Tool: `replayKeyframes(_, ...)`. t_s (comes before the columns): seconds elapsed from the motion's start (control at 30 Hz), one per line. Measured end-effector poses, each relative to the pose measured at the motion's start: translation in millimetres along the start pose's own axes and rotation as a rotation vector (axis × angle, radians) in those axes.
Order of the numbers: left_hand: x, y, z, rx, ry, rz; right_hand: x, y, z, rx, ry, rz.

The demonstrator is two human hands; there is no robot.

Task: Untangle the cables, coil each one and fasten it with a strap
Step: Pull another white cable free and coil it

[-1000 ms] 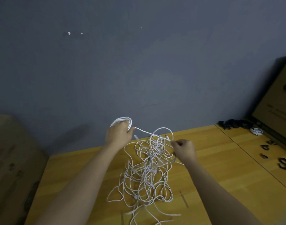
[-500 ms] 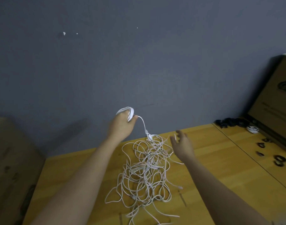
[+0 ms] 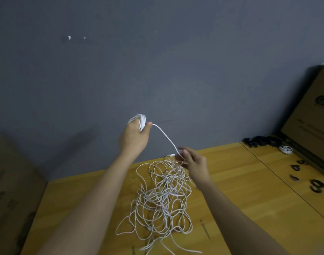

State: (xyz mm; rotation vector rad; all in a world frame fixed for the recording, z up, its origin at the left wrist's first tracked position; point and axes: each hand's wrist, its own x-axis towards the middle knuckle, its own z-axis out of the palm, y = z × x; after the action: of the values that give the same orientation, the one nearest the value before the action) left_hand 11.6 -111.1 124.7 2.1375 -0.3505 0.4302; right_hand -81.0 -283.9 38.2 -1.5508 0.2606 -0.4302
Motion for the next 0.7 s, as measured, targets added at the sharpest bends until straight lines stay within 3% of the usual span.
replayKeyframes(0.1,-2,-7,3,0.017,0.023,-0.042,7,-5,-7,0.17,0.104,0.107)
replayKeyframes(0.17,-1,-9,2,0.008,0.036,-0.057,12,-5,-14,0.126,0.138,0.206)
replayKeyframes(0.27,-1,-7,3,-0.005,0.006,-0.041,13,4,-21,-0.277,0.084,0.274)
replayKeyframes(0.33,-3,-4,4,-0.005,-0.036,-0.027,15,9,-23,-0.739,0.084,0.175)
replayKeyframes(0.37,-3,-2,5,-0.005,-0.059,-0.017,16,7,-21,-0.798,0.111,0.09)
replayKeyframes(0.43,-5,0,9,-0.02,-0.107,0.006,15,-6,-12,-0.603,0.089,-0.037)
replayKeyframes(0.5,-7,4,12,-0.045,-0.142,0.018,16,-18,2,-0.415,-0.045,-0.108)
replayKeyframes(0.63,-8,13,11,-0.133,-0.16,0.035,21,-32,20,-0.308,-0.29,-0.067)
replayKeyframes(0.7,-4,13,6,-0.138,-0.161,0.025,20,-36,24,-0.21,-0.262,-0.078)
